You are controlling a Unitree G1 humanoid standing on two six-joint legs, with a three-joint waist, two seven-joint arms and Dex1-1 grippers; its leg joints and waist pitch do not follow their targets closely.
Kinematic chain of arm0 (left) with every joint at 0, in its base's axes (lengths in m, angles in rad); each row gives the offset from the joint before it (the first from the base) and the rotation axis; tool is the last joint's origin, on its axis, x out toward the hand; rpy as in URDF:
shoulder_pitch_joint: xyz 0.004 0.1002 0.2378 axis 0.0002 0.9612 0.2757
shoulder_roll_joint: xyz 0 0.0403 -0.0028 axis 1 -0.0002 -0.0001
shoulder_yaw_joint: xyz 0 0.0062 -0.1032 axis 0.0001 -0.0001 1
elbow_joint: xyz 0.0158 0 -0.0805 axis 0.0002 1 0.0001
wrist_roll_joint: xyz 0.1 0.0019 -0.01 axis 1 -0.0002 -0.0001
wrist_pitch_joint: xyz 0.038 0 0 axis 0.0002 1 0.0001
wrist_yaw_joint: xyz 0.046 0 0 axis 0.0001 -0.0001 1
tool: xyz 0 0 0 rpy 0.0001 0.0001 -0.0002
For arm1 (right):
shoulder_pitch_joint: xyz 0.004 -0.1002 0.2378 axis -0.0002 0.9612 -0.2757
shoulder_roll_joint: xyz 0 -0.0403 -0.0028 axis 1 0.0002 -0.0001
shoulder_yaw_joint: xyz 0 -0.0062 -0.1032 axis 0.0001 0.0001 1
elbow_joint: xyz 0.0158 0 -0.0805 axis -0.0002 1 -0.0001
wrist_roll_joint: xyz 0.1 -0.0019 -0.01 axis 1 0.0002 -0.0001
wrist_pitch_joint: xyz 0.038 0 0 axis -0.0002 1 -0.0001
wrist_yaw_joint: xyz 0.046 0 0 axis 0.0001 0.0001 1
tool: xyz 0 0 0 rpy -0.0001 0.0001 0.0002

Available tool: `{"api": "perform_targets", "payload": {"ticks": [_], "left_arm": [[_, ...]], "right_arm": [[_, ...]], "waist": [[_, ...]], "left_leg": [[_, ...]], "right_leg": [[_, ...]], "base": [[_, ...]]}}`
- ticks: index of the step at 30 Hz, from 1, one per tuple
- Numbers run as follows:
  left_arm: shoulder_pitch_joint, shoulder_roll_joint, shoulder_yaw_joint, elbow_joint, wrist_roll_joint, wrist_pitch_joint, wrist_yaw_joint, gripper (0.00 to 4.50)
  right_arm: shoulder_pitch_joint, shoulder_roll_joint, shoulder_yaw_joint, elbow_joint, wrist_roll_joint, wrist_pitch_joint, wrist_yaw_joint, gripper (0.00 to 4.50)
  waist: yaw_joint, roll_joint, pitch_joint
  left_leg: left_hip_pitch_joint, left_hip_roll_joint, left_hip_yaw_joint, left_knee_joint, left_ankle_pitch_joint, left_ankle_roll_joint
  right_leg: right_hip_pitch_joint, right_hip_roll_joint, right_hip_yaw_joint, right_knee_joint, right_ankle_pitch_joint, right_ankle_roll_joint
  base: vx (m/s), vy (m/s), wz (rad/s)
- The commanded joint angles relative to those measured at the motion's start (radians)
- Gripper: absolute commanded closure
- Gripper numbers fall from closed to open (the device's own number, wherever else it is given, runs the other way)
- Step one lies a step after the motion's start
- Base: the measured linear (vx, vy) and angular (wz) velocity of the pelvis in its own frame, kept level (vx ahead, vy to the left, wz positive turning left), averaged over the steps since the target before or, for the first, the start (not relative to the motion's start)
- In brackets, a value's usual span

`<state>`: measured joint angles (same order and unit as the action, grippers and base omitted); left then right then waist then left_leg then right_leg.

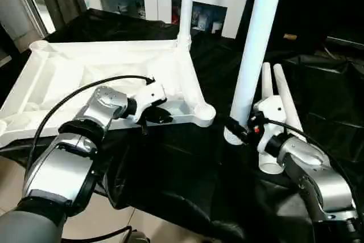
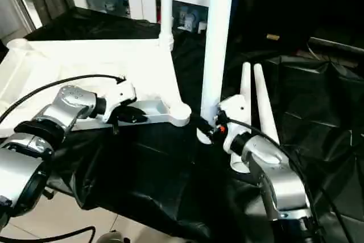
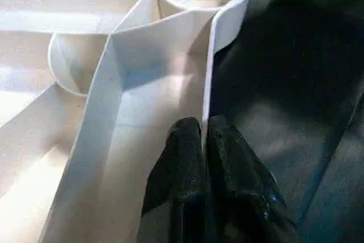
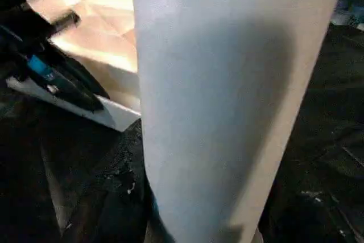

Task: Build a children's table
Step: Insert table leg to table base

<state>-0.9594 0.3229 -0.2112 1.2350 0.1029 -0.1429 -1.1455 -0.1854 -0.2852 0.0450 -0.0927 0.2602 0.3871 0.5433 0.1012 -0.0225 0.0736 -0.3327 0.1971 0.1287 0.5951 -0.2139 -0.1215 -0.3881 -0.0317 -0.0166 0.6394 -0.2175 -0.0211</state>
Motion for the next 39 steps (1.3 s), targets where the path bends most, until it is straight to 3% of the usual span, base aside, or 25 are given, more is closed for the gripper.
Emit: {"api": "perform_targets", "payload": {"ticks": [1,2,3,4,5,6,7,9,10,12,14,15,16,18,19,20,23,31,35,36,39], "left_arm": [[0.015,0.009,0.037,-0.019,-0.043,0.008,-0.021,4.48],[0.016,0.010,0.037,-0.020,-0.043,0.007,-0.021,4.48],[0.046,0.017,0.020,-0.037,-0.028,0.003,-0.030,4.48],[0.061,0.021,0.012,-0.045,-0.019,0.002,-0.032,4.48],[0.061,0.021,0.012,-0.045,-0.019,0.002,-0.032,4.48],[0.111,0.039,-0.027,-0.089,0.021,-0.014,-0.034,4.48],[0.127,0.044,-0.038,-0.105,0.031,-0.016,-0.037,4.48],[0.188,0.050,-0.048,-0.190,0.026,0.015,-0.052,4.48],[0.239,0.049,-0.039,-0.282,0.001,0.056,-0.065,4.48],[0.272,0.052,-0.038,-0.347,-0.012,0.078,-0.075,4.48],[0.320,0.063,-0.046,-0.445,-0.021,0.116,-0.093,4.48],[0.330,0.067,-0.048,-0.469,-0.022,0.125,-0.096,4.50],[0.343,0.072,-0.051,-0.498,-0.022,0.138,-0.098,4.50],[0.359,0.080,-0.057,-0.542,-0.028,0.160,-0.101,4.50],[0.375,0.087,-0.062,-0.589,-0.031,0.192,-0.101,4.50],[0.378,0.091,-0.066,-0.594,-0.027,0.197,-0.105,4.50],[0.391,0.102,-0.071,-0.626,-0.017,0.220,-0.110,4.50],[0.415,0.094,-0.054,-0.736,-0.062,0.298,-0.098,4.50],[0.420,0.101,-0.058,-0.747,-0.055,0.309,-0.099,4.50],[0.418,0.102,-0.060,-0.746,-0.052,0.311,-0.099,4.50],[0.413,0.102,-0.060,-0.746,-0.050,0.318,-0.097,4.50]], "right_arm": [[-0.071,0.031,-0.033,0.007,0.067,0.035,-0.004,2.57],[-0.072,0.032,-0.033,0.008,0.068,0.035,-0.004,2.57],[-0.110,0.049,-0.037,0.032,0.085,0.052,-0.004,2.57],[-0.129,0.057,-0.039,0.045,0.092,0.061,-0.005,2.57],[-0.129,0.057,-0.039,0.045,0.092,0.061,-0.005,2.57],[-0.182,0.075,-0.039,0.087,0.100,0.082,-0.005,2.57],[-0.198,0.080,-0.038,0.101,0.101,0.088,-0.005,2.57],[-0.248,0.091,-0.027,0.153,0.100,0.104,0.013,2.57],[-0.279,0.094,-0.011,0.197,0.096,0.108,0.034,2.57],[-0.296,0.096,0.003,0.230,0.095,0.108,0.056,2.57],[-0.314,0.088,0.039,0.288,0.080,0.094,0.108,2.57],[-0.317,0.086,0.047,0.301,0.079,0.094,0.122,2.58],[-0.322,0.085,0.056,0.321,0.076,0.091,0.140,2.58],[-0.337,0.084,0.068,0.366,0.066,0.087,0.159,2.58],[-0.350,0.079,0.080,0.402,0.052,0.080,0.176,2.58],[-0.352,0.077,0.085,0.412,0.042,0.080,0.173,2.58],[-0.358,0.070,0.094,0.438,0.018,0.068,0.159,2.58],[-0.380,0.066,0.059,0.492,0.019,0.033,0.158,2.58],[-0.380,0.065,0.066,0.500,0.018,0.035,0.171,2.58],[-0.379,0.065,0.068,0.503,0.018,0.037,0.174,2.58],[-0.381,0.064,0.071,0.514,0.014,0.040,0.178,2.58]], "waist": [[0.004,-0.004,-0.076],[-0.003,0.001,-0.076],[-0.006,-0.025,-0.075],[-0.006,-0.008,-0.075],[-0.008,-0.007,-0.075],[-0.005,-0.017,-0.075],[-0.009,-0.021,-0.075],[-0.019,-0.017,-0.072],[-0.013,-0.037,-0.071],[-0.012,-0.025,-0.072],[-0.013,-0.027,-0.075],[-0.013,-0.045,-0.077],[-0.010,-0.039,-0.076],[-0.012,-0.043,-0.078],[-0.012,-0.053,-0.078],[-0.010,-0.050,-0.077],[-0.013,-0.054,-0.076],[-0.012,-0.055,-0.082],[-0.013,-0.054,-0.081],[-0.013,-0.060,-0.080],[-0.014,-0.058,-0.080]], "left_leg": [[-0.014,0.010,0.009,-0.066,-0.020,-0.003],[-0.014,0.012,0.009,-0.067,-0.023,0.000],[-0.015,0.013,0.011,-0.068,-0.016,0.009],[-0.012,0.016,0.011,-0.069,-0.011,0.012],[-0.011,0.018,0.012,-0.069,-0.014,0.012],[-0.008,0.019,0.013,-0.069,-0.011,0.018],[-0.010,0.022,0.012,-0.071,-0.012,0.020],[-0.013,0.028,0.015,-0.075,-0.028,0.010],[-0.005,0.030,0.023,-0.074,-0.038,0.016],[-0.003,0.032,0.028,-0.074,-0.035,0.019],[-0.004,0.032,0.029,-0.073,-0.021,0.018],[-0.009,0.031,0.029,-0.073,-0.009,0.027],[-0.003,0.030,0.033,-0.071,-0.009,0.033],[-0.005,0.031,0.032,-0.072,-0.010,0.032],[-0.006,0.029,0.035,-0.071,-0.003,0.034],[-0.003,0.030,0.035,-0.072,-0.005,0.033],[-0.003,0.029,0.038,-0.072,-0.003,0.028],[-0.006,0.026,0.041,-0.068,0.004,0.032],[-0.005,0.027,0.041,-0.069,-0.016,0.030],[-0.005,0.026,0.041,-0.069,-0.018,0.031],[-0.005,0.026,0.041,-0.070,-0.024,0.029]], "right_leg": [[0.082,-0.088,0.045,-0.059,0.129,-0.238],[0.078,-0.089,0.044,-0.061,0.115,-0.238],[0.083,-0.090,0.045,-0.061,0.102,-0.234],[0.076,-0.094,0.045,-0.062,0.090,-0.233],[0.072,-0.094,0.045,-0.063,0.090,-0.233],[0.071,-0.093,0.045,-0.061,0.091,-0.232],[0.072,-0.097,0.046,-0.059,0.089,-0.232],[0.066,-0.099,0.043,-0.059,0.061,-0.234],[0.060,-0.100,0.043,-0.062,0.025,-0.230],[0.055,-0.100,0.043,-0.062,0.016,-0.229],[0.056,-0.096,0.042,-0.059,0.064,-0.225],[0.062,-0.098,0.041,-0.053,0.072,-0.225],[0.053,-0.097,0.041,-0.057,0.069,-0.223],[0.056,-0.098,0.039,-0.055,0.064,-0.225],[0.056,-0.096,0.040,-0.054,0.059,-0.220],[0.053,-0.097,0.039,-0.056,0.052,-0.220],[0.051,-0.094,0.038,-0.058,0.044,-0.207],[0.054,-0.089,0.039,-0.052,0.114,-0.225],[0.053,-0.090,0.040,-0.056,0.087,-0.220],[0.054,-0.090,0.040,-0.056,0.074,-0.217],[0.051,-0.089,0.040,-0.058,0.056,-0.215]], "base": [[0.000,0.000,0.00],[0.000,0.000,0.00],[0.000,0.000,0.00],[0.000,0.000,0.00],[0.000,0.000,0.00],[0.000,0.000,0.00],[0.000,0.000,0.00],[0.000,0.000,0.00],[0.000,0.000,0.00],[0.000,0.000,0.00],[0.000,0.000,0.00],[0.000,0.000,0.00],[0.000,0.000,0.00],[0.000,0.000,0.00],[0.000,0.000,0.00],[0.000,0.000,0.00],[0.000,0.000,0.00],[0.000,0.000,0.00],[0.000,0.000,0.00],[0.000,0.000,0.00],[0.000,0.000,0.00]]}}
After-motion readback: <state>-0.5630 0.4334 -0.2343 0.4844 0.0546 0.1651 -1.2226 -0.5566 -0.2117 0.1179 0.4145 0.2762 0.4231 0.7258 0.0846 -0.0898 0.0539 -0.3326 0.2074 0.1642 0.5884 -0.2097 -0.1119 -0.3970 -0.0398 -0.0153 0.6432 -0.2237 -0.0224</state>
